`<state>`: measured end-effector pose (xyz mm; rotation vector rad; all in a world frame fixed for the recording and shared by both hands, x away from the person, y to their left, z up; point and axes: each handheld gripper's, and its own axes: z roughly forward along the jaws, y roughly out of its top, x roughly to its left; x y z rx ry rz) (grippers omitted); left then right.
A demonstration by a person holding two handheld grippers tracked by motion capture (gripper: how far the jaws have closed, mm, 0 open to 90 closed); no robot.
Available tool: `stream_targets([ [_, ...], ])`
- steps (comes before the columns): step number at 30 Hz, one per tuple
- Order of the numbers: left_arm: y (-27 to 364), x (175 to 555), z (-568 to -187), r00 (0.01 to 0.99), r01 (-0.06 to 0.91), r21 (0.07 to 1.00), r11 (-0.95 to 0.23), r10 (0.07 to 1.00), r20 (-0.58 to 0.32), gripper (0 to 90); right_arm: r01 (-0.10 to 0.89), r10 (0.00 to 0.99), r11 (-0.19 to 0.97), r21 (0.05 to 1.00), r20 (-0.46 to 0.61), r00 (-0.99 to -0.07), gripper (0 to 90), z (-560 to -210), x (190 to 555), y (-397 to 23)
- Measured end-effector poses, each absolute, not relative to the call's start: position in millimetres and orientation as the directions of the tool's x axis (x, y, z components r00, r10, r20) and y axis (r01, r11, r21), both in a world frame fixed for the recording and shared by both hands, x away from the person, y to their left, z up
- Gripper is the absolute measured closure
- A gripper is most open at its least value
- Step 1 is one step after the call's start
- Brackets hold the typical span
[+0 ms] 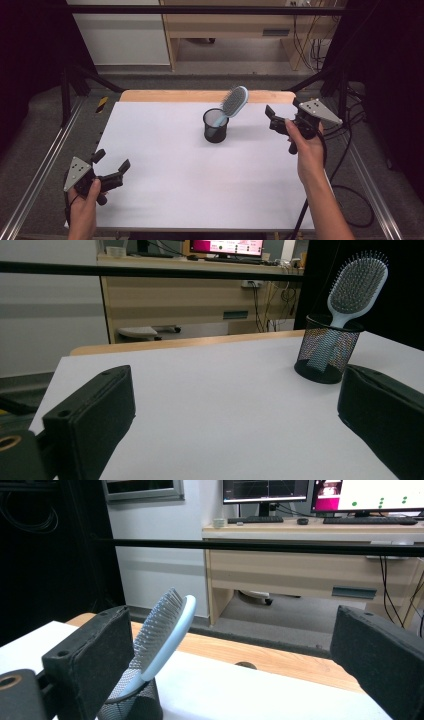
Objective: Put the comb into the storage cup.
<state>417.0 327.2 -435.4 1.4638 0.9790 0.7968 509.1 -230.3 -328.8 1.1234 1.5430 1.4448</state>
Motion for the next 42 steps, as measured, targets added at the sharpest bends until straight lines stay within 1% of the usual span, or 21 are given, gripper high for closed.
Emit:
stream_targets([
  [5,330,416,-435,0.414,0.136,0.991,0.015,0.907,-0.071,2.0,0.1,0.937,-0.029,0.995,0.062,-0.345,3.9,-337,505,-237],
  [18,329,415,-436,0.411,0.142,0.99,0.012,0.909,-0.07,2.1,0.121,0.939,-0.018,0.993,0.058,-0.34,3.8,-357,492,-256],
  [28,342,404,-435,0.398,0.13,0.991,0.031,0.914,-0.081,2.1,0.135,0.939,-0.023,0.991,0.068,-0.336,4.2,-374,480,-267],
  [34,339,404,-435,0.424,0.111,0.993,0.034,0.902,-0.078,2.1,0.143,0.941,-0.037,0.989,0.083,-0.327,4.2,-387,475,-274],
  [42,340,404,-436,0.423,0.115,0.993,0.041,0.902,-0.086,2.1,0.155,0.946,-0.046,0.987,0.093,-0.31,3.9,-406,466,-283],
])
